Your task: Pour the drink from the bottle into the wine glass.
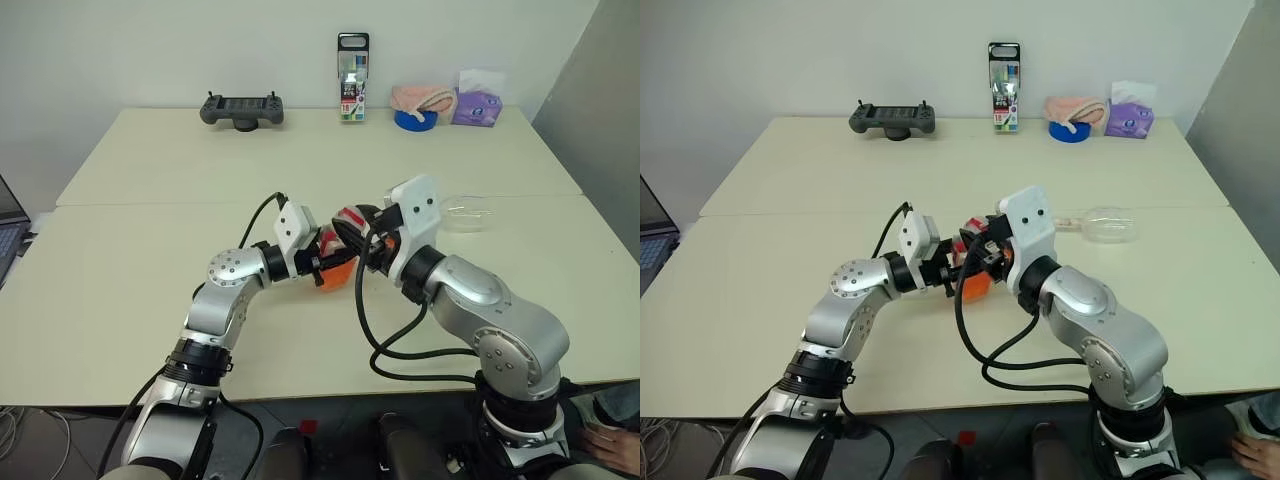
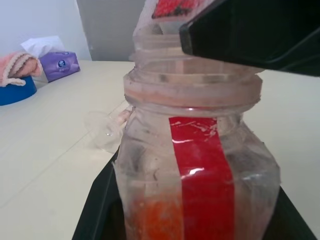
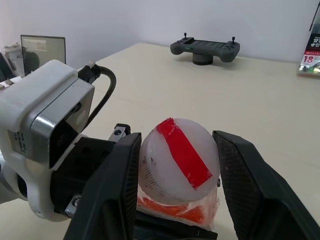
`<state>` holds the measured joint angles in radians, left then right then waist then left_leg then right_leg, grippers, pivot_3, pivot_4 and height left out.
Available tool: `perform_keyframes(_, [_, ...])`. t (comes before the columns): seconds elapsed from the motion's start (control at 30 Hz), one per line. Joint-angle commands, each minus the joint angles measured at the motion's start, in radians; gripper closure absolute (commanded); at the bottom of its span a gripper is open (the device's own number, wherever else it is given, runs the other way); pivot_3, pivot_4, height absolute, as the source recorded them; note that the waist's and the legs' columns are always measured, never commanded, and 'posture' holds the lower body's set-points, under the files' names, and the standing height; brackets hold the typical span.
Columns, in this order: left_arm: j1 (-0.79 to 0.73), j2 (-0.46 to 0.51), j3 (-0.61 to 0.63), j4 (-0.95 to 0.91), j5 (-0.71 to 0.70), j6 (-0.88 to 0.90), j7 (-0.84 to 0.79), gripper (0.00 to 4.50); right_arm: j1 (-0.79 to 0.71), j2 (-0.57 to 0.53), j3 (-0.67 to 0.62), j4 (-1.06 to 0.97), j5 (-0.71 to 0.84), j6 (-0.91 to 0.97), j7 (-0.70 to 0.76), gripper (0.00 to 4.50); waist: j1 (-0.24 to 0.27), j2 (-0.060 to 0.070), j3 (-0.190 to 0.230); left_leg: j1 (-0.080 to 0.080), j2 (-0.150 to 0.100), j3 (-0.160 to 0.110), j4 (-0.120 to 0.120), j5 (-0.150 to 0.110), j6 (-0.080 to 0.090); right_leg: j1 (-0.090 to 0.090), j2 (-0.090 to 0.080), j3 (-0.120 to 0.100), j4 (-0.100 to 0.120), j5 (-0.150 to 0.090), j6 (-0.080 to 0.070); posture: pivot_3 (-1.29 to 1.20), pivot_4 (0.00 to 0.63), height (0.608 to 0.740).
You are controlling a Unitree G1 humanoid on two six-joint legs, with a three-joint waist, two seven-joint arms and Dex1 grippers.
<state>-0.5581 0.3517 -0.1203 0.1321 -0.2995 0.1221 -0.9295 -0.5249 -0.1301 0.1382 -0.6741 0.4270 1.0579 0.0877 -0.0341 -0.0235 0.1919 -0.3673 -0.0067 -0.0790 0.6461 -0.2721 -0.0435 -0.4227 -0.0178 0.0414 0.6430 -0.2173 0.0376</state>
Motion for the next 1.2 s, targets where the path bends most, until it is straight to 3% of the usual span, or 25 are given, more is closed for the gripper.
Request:
perform_keyframes(0.03, [-0.007,0.028,0.07,0.035,-0.007,-0.04,0.015,2.86,-0.004,-0.021,-0.099,-0.019,-0.02,-0.048,-0.011,2.55,0.0,0.0,0.0,0.0,0.0,0.0,0.0,0.0,0.0,0.0,0.0,0.0,0.0,0.0,0.0,0.0,0.15,0.74])
perform_keyframes(0.27, [-0.001,0.029,0.07,0.062,-0.002,-0.066,0.013,2.87,0.006,-0.008,-0.199,-0.065,0.244,-0.006,0.13,2.58,0.001,0.0,0.0,0.0,0.0,0.0,0.0,0.0,0.0,0.0,0.0,0.0,0.0,0.0,0.0,0.0,0.15,0.74])
perform_keyframes(0.5, [-0.001,0.026,0.068,0.066,-0.001,-0.081,0.019,2.89,0.004,-0.066,-0.154,-0.07,0.283,0.005,0.153,2.58,0.0,0.0,0.0,0.0,0.0,0.0,0.0,0.0,0.0,0.0,0.0,0.0,0.0,0.0,0.0,0.0,0.15,0.74])
perform_keyframes(1.2, [-0.001,-0.004,0.064,0.083,-0.001,-0.121,0.041,2.89,-0.043,-0.091,-0.063,-0.081,0.281,0.029,0.133,2.59,0.0,0.0,0.0,0.0,0.0,0.0,0.0,0.0,0.0,0.0,0.0,0.0,0.0,0.0,0.0,0.0,0.15,0.74])
